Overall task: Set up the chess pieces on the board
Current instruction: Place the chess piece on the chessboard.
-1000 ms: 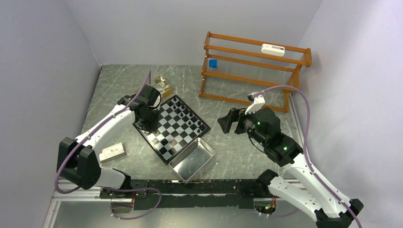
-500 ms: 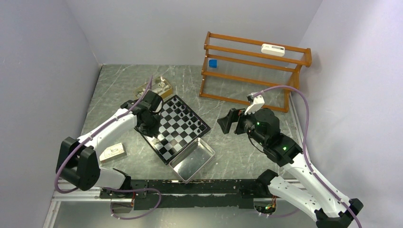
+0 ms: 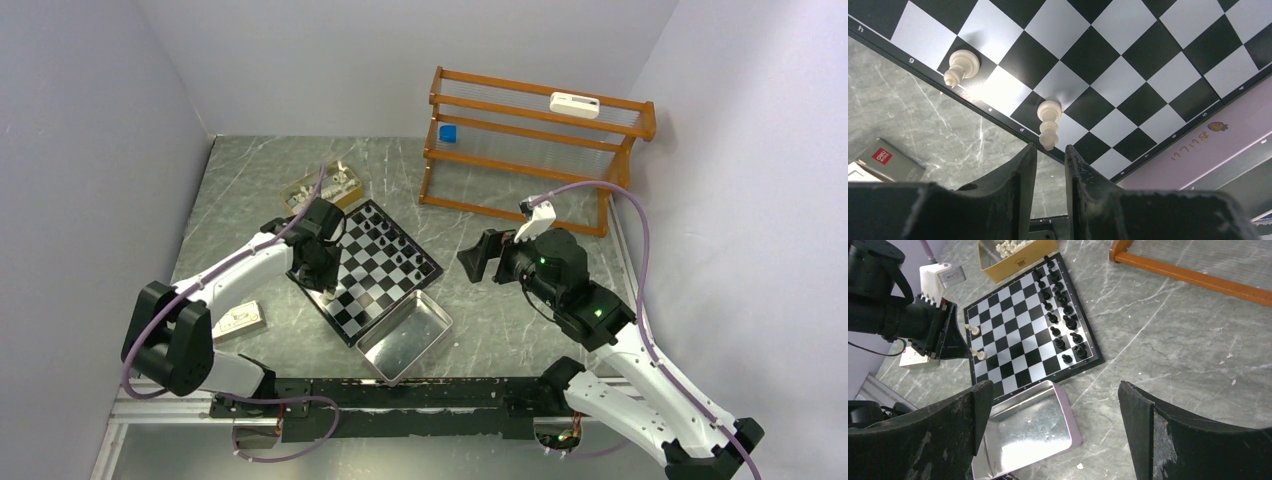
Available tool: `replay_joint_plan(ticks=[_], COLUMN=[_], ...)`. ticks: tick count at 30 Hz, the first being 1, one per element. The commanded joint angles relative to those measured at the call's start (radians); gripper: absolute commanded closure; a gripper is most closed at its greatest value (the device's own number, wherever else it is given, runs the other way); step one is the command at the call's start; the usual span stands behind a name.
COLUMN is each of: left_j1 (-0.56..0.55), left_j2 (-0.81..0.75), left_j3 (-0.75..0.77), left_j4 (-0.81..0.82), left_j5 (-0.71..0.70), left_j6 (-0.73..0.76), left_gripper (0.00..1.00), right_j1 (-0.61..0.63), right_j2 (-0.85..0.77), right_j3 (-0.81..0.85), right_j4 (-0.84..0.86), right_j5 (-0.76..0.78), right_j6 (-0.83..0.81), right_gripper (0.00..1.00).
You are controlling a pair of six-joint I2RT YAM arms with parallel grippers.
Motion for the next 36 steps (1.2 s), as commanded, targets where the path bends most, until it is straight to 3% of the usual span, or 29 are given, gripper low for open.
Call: replay_joint_plan(ticks=[1, 15, 36], left_j1=[-0.009, -0.009, -0.01], left_j2=[0.015, 0.029, 0.013], left_j3=[-0.016, 0.006, 0.001], left_j4=[0.053, -0.001, -0.031], left_j5=[-0.018, -0.075, -0.046], left_j6=[-0.016, -0.041, -0.035], left_gripper=[0.68, 0.76, 0.76], right_j1=[0.003, 0.003, 0.003], right_j2=[-0.015, -0.021, -0.023], right_j3=[-0.008, -0.013, -0.023], right_j4=[0.015, 0.014, 0.022], right_j5=[0.009, 0.014, 0.013], right_j6=[-0.012, -0.02, -0.017], right_gripper=[0.0, 0.0, 0.0])
